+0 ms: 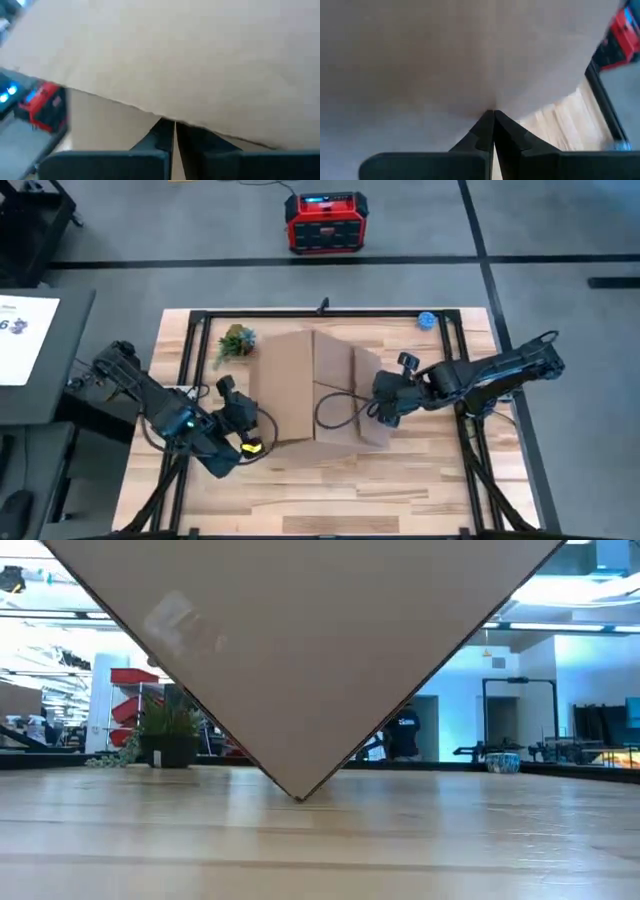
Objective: Wrap mug
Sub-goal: Close the brown cardboard box
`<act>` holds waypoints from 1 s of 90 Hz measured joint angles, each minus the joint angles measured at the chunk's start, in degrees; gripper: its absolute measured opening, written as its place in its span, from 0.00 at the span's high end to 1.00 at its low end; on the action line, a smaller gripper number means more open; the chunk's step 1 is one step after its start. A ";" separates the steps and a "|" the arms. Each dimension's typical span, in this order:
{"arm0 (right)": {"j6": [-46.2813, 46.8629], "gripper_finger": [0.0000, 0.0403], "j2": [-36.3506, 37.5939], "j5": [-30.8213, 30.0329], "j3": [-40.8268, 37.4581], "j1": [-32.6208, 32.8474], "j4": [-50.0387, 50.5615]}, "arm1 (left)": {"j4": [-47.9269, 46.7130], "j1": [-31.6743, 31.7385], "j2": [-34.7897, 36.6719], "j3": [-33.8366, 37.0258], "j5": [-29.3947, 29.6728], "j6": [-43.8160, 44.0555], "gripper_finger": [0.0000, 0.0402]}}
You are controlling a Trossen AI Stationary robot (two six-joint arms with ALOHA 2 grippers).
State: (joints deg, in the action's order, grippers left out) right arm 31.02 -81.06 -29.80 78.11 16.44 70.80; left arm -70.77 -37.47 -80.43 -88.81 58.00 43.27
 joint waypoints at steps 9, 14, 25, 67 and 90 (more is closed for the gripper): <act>2.99 1.00 0.05 -0.50 0.00 1.10 4.09 | 0.45 0.18 -0.13 -1.80 0.34 -1.83 1.00; 3.13 1.00 0.11 -0.90 0.03 1.61 4.11 | 2.05 0.58 -0.16 -1.93 0.30 -3.32 1.00; 3.18 1.00 0.12 -1.19 0.07 2.97 3.23 | 5.64 0.76 -0.16 -1.95 0.31 -6.65 1.00; 0.50 1.00 0.24 -2.27 0.22 3.39 -2.54 | 8.62 -1.62 -0.14 -8.28 -0.04 -11.01 1.00; -4.91 1.00 0.13 -1.77 0.26 3.39 -12.98 | 8.55 -0.94 -0.19 -9.07 2.54 -12.31 1.00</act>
State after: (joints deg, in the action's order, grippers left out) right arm 26.11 -80.93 -31.57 78.37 19.84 57.82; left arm -62.21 -38.41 -80.63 -97.89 60.53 30.96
